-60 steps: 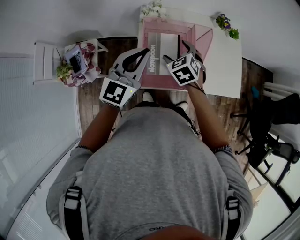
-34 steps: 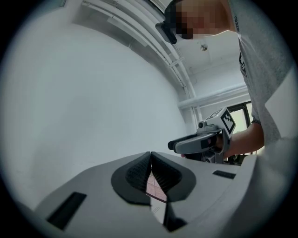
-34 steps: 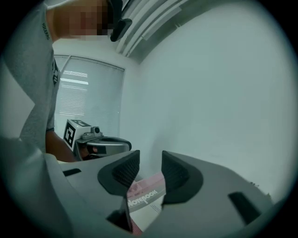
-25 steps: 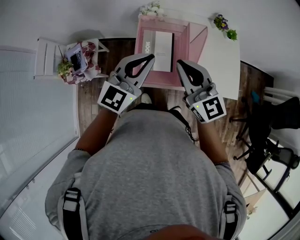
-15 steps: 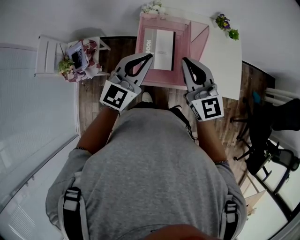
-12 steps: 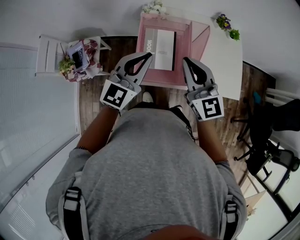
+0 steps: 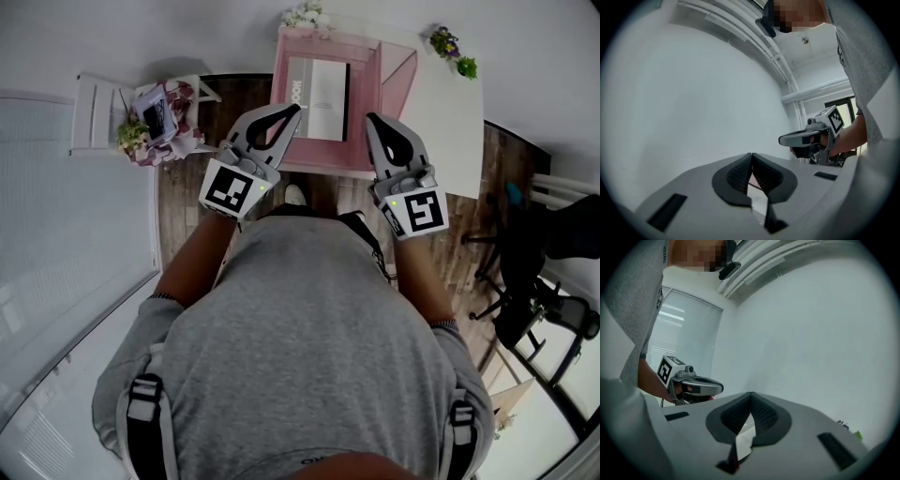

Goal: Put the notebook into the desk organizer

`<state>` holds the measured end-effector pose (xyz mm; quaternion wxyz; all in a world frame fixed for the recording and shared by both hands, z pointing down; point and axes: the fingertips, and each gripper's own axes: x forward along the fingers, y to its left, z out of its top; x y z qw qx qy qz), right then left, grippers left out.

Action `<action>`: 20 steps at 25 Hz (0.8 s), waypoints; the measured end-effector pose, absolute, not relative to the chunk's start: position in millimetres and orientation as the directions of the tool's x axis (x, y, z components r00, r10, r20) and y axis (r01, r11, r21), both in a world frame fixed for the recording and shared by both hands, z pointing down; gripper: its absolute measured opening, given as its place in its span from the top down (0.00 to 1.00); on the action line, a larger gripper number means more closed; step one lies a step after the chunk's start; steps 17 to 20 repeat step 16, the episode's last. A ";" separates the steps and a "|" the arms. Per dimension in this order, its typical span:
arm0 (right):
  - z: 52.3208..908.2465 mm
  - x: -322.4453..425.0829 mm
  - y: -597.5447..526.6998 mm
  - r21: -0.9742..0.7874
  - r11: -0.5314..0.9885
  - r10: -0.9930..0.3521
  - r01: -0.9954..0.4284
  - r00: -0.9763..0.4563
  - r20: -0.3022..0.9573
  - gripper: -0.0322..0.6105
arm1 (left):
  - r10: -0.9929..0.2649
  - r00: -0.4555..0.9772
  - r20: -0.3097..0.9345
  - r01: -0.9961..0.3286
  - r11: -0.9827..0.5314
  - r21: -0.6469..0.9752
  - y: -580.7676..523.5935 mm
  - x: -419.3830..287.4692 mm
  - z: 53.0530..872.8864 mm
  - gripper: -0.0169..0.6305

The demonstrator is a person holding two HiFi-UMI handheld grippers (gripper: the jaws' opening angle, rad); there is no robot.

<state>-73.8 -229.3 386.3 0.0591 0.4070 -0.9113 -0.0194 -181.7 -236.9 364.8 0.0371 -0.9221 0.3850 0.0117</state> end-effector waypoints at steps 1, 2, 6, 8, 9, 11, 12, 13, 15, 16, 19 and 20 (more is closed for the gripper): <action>386.2 -73.7 -229.6 0.084 0.668 -0.744 -0.739 -0.662 0.092 0.94 | -0.709 0.703 -0.050 -0.711 -0.701 -0.059 -237.4 -181.6 364.9 0.94; 386.2 -73.7 -229.9 0.086 0.668 -0.744 -0.739 -0.662 0.093 0.94 | -0.709 0.703 -0.049 -0.711 -0.701 -0.059 -237.8 -181.7 365.4 0.94; 384.6 -73.2 -230.0 0.087 0.668 -0.744 -0.739 -0.662 0.092 0.94 | -0.707 0.706 -0.048 -0.708 -0.703 -0.064 -238.2 -181.2 366.1 0.94; 383.5 -73.2 -231.1 0.085 0.670 -0.743 -0.738 -0.664 0.090 0.94 | -0.706 0.706 -0.053 -0.708 -0.704 -0.060 -239.2 -180.5 364.1 0.94; 383.4 -73.3 -231.9 0.085 0.670 -0.742 -0.737 -0.664 0.090 0.94 | -0.706 0.706 -0.054 -0.708 -0.703 -0.060 -239.9 -180.5 363.8 0.94; 383.0 -73.4 -232.4 0.089 0.669 -0.743 -0.738 -0.663 0.091 0.94 | -0.708 0.704 -0.054 -0.710 -0.702 -0.058 -240.9 -181.1 363.3 0.94; 382.7 -73.4 -232.3 0.090 0.668 -0.744 -0.738 -0.662 0.092 0.94 | -0.709 0.703 -0.054 -0.711 -0.701 -0.058 -241.2 -181.6 363.1 0.94; 382.4 -73.3 -232.4 0.091 0.668 -0.744 -0.739 -0.662 0.092 0.94 | -0.710 0.702 -0.053 -0.712 -0.700 -0.058 -241.5 -182.3 362.9 0.94; 381.7 -73.3 -233.0 0.091 0.667 -0.745 -0.739 -0.661 0.093 0.94 | -0.712 0.701 -0.052 -0.714 -0.698 -0.062 -242.1 -183.9 362.9 0.94; 381.3 -73.3 -233.4 0.091 0.667 -0.745 -0.739 -0.661 0.093 0.94 | -0.713 0.700 -0.050 -0.714 -0.697 -0.065 -242.5 -184.8 363.1 0.94; 381.3 -73.3 -233.4 0.091 0.667 -0.745 -0.739 -0.661 0.093 0.94 | -0.713 0.700 -0.050 -0.714 -0.697 -0.065 -242.5 -184.8 363.1 0.94; 381.3 -73.3 -233.4 0.091 0.667 -0.745 -0.739 -0.661 0.093 0.94 | -0.713 0.700 -0.050 -0.714 -0.697 -0.065 -242.5 -184.8 363.1 0.94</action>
